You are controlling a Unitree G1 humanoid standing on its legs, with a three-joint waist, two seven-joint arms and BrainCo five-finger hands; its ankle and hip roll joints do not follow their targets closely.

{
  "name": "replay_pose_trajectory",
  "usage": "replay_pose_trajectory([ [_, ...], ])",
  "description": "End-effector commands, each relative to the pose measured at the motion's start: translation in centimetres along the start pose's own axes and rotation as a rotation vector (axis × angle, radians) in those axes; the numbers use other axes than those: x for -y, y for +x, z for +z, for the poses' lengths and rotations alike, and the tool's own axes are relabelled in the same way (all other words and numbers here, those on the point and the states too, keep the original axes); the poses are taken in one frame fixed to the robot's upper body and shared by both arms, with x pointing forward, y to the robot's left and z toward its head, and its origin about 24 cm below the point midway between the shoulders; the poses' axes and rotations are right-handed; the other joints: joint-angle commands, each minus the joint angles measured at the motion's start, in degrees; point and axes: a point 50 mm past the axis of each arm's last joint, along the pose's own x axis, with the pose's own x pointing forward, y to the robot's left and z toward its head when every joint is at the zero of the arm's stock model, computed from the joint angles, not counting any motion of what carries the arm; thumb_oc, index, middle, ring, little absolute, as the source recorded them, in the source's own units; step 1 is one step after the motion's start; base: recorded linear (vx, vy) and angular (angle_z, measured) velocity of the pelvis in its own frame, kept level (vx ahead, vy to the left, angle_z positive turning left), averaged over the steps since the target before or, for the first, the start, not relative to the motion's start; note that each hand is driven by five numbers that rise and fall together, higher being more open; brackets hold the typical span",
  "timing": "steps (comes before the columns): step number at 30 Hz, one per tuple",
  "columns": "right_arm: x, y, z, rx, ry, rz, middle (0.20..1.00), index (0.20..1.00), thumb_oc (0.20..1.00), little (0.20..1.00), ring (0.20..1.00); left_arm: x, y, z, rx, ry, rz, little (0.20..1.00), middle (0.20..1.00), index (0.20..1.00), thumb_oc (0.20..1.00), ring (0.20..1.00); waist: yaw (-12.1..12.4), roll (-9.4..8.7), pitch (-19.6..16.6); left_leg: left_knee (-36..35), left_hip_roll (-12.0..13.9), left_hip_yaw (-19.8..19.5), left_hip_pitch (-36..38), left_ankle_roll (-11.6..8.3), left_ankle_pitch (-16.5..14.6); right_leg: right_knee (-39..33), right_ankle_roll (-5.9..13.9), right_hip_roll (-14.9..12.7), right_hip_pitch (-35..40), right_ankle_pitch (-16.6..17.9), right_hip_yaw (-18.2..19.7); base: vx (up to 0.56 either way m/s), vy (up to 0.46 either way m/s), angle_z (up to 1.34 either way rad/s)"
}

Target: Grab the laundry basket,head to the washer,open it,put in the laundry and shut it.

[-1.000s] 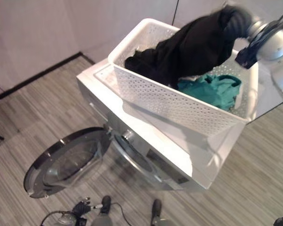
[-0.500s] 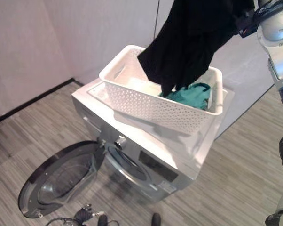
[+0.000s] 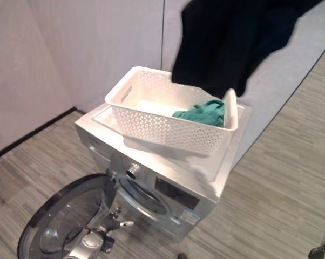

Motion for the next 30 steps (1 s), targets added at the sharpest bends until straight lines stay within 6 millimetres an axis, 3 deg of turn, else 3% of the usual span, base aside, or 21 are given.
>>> replay_pose_trajectory([
  [1, 5.3, 2.3, -0.4, 0.019, -0.121, -0.194, 0.2, 0.2, 0.2, 0.2, 0.2, -2.0, 0.9, 4.1, 0.164, 0.157, 0.013, 1.0, 1.0, 1.0, 1.0, 1.0, 1.31, -2.69, 0.72, 4.38, -0.08, 1.01, 4.37, 3.39, -8.77, 3.15, 5.75, -6.12, -0.74, -1.34, 3.45, -0.01, 0.128, -0.37],
  [5, 5.2, 1.8, -1.4, -0.01, -0.136, -0.148, 0.2, 0.2, 0.2, 0.2, 0.2, -2.4, 0.2, 7.4, 0.332, 0.151, -0.003, 1.0, 1.0, 1.0, 1.0, 1.0, 0.76, -2.95, 1.66, 6.79, -1.47, 3.12, 5.33, 5.02, -11.75, 4.73, 7.66, -7.13, -2.21, -0.1, 5.95, -0.06, 0.176, -0.5],
  [7, 4.6, 0.5, -2.3, -0.031, -0.175, -0.105, 0.2, 0.2, 0.2, 0.2, 0.2, -2.9, -1.6, 11.2, 0.523, 0.149, -0.042, 1.0, 1.0, 1.0, 1.0, 1.0, 0.59, -2.3, 3.57, 7.56, -3.34, 3.8, 5.46, 6.55, -12.39, 7.57, 9.07, -8.32, -4.42, 2.47, 6.95, -0.17, 0.226, -0.32],
  [11, 3.6, -1.3, -3.3, -0.072, -0.196, -0.057, 0.2, 0.2, 0.2, 0.2, 0.2, -4.8, -5.5, 15.5, 0.763, 0.121, -0.075, 1.0, 1.0, 1.0, 1.0, 1.0, 1.02, -1.45, 6.28, 8.14, -5.01, 5.52, 5.88, 7.67, -13.51, 8.58, 9.29, -10.16, -7.04, 10.43, 5.66, -0.16, 0.123, -0.28],
  [12, 3.1, -2.2, -3.6, -0.091, -0.188, -0.034, 0.2, 0.2, 0.2, 0.2, 0.2, -5.5, -6.9, 16.6, 0.828, 0.102, -0.086, 1.0, 1.0, 1.0, 1.0, 1.0, 1.42, -1.1, 7.31, 9.14, -5.33, 5.83, 5.09, 8.33, -13.67, 8.65, 9.29, -10.41, -7.7, 10.26, 4.18, -0.34, 0.147, -0.7],
  [14, 1.6, -4.8, -3.8, -0.106, -0.147, 0.029, 0.2, 0.2, 0.2, 0.2, 0.2, -7.4, -11.1, 19.5, 0.988, 0.161, -0.099, 1.0, 1.0, 1.0, 1.0, 1.0, 2.66, 0.44, 9.14, 11.71, -5.86, 5.04, 0.81, 9.96, -12.36, 17.58, 6.13, -9.37, -6.67, 1.24, -1.51, -0.46, 0.113, -0.4],
  [16, 0.9, -5.3, -3.4, -0.092, -0.125, 0.062, 0.2, 0.2, 0.2, 0.2, 0.2, -7.7, -12.7, 20.5, 1.051, 0.197, -0.099, 1.0, 1.0, 1.0, 1.0, 1.0, 4.26, 1.07, 8.98, 12.56, -5.84, 5.02, -1.48, 10.97, -11.45, 24.73, 4.23, -7.74, -5.2, -4.5, -3.82, -0.28, 0.001, 0.16],
  [17, 0.9, -5.3, -3.4, -0.092, -0.124, 0.062, 0.2, 0.2, 0.2, 0.2, 0.2, -7.7, -12.8, 20.5, 1.049, 0.197, -0.098, 1.0, 1.0, 1.0, 1.0, 1.0, 4.18, 0.88, 8.96, 12.67, -5.84, 5.05, -1.68, 10.9, -11.25, 25.19, 3.97, -7.8, -5.53, -4.7, -3.86, -0.25, -0.079, 0.27],
  [18, 0.3, -5.7, -3.1, -0.087, -0.104, 0.078, 0.2, 0.2, 0.2, 0.2, 0.2, -7.8, -13.6, 20.8, 1.069, 0.221, -0.099, 1.0, 1.0, 1.0, 1.0, 1.0, 5.61, 0.4, 8.06, 13.48, -6.54, 4.89, -3.97, 11.01, -10.55, 28.08, 2.93, -6.05, -2.88, -9.49, -5.13, -0.27, -0.2, 0.25],
  [19, -0.1, -6.0, -3.0, -0.088, -0.088, 0.084, 0.2, 0.2, 0.2, 0.2, 0.2, -7.8, -14.0, 20.8, 1.083, 0.218, -0.101, 1.0, 1.0, 1.0, 1.0, 1.0, 8.12, -1.21, 6.43, 14.88, -7.31, 5.27, -6.39, 10.34, -10.07, 24.18, 2.03, -4.93, 2.08, -13.61, -6.68, -0.25, -0.187, 0.06],
  [21, -0.1, -6.0, -2.9, -0.091, -0.073, 0.074, 0.2, 0.2, 0.2, 0.2, 0.2, -7.6, -14.1, 20.8, 1.095, 0.195, -0.103, 1.0, 1.0, 1.0, 1.0, 1.0, 9.49, -2.01, 6.21, 15.73, -7.02, 5.62, -7.97, 9.8, -9.26, 21.74, 1.31, -4.35, 4.62, -15.25, -7.37, -0.25, -0.29, -0.14],
  [22, -0.1, -5.8, -2.2, -0.069, -0.045, 0.052, 0.2, 0.2, 0.2, 0.2, 0.2, -7.3, -13.9, 20.9, 1.098, 0.155, -0.112, 1.0, 1.0, 1.0, 1.0, 1.0, 10.98, -2.83, 6.98, 17.61, -5.61, 4.77, -11.98, 8.14, -5.8, 15.8, -0.49, -1.94, 5.86, -16.61, -6.08, -0.41, -0.423, -0.14],
  [23, 0.2, -5.6, -2.0, -0.053, -0.04, 0.036, 0.2, 0.2, 0.2, 0.2, 0.2, -7.2, -13.7, 20.9, 1.097, 0.156, -0.107, 1.0, 1.0, 1.0, 1.0, 1.0, 11.15, -2.82, 7.57, 18.01, -4.93, 4.11, -13.67, 6.91, -3.8, 14.29, -1.04, -0.97, 5.93, -16.71, -5.53, -0.44, -0.395, -0.18],
  [25, 0.4, -5.3, -1.6, -0.031, -0.035, 0.028, 0.2, 0.2, 0.2, 0.2, 0.2, -6.9, -13.4, 21.4, 1.111, 0.161, -0.106, 1.0, 1.0, 1.0, 1.0, 1.0, 11.16, -2.26, 8.03, 17.13, -3.88, 3.26, -15.47, 5.72, -0.53, 12.22, -2.08, 0.55, 5.37, -15.68, -5.67, -0.26, -0.175, -0.2],
  [26, 0.4, -5.2, -1.4, -0.028, -0.025, 0.021, 0.2, 0.2, 0.2, 0.2, 0.2, -6.4, -13.2, 21.9, 1.125, 0.152, -0.115, 1.0, 1.0, 1.0, 1.0, 1.0, 11.05, -2.25, 8.48, 16.6, -3.22, 3.15, -16.53, 4.5, 1.32, 10.9, -2.36, 1.09, 5.75, -15.92, -5.93, -0.38, -0.164, -0.05],
  [27, 0.8, -4.4, -1.1, -0.006, -0.03, 0.01, 0.2, 0.2, 0.2, 0.2, 0.2, -5.3, -12.9, 23.2, 1.162, 0.148, -0.145, 1.0, 1.0, 1.0, 1.0, 1.0, 10.44, -1.28, 9.19, 14.51, -2.11, 1.77, -17.71, 2.23, 5.21, 8.67, -3.05, 2.35, 5.58, -14.91, -7.53, -0.47, -0.188, 0.2],
  [28, 0.8, -4.0, -0.8, 0.008, -0.026, 0.003, 0.2, 0.2, 0.2, 0.2, 0.2, -4.8, -12.8, 23.6, 1.174, 0.142, -0.156, 1.0, 1.0, 1.0, 1.0, 1.0, 10.32, -0.98, 9.62, 14.11, -1.69, -0.17, -17.88, 1.02, 6.59, 8.17, -3.34, 2.78, 5.33, -14.66, -7.73, -0.45, -0.115, 0.33],
  [30, 0.2, -3.6, 0.0, 0.032, -0.004, 0.012, 0.2, 0.2, 0.2, 0.2, 0.2, -4.6, -12.6, 24.0, 1.185, 0.127, -0.147, 1.0, 1.0, 1.0, 1.0, 1.0, 9.87, -1.08, 9.97, 14.2, -2.02, -5.79, -16.72, 0.98, 4.54, 8.27, -3.62, 2.41, 4.57, -14.04, -6.88, -0.27, -0.029, 0.65],
])
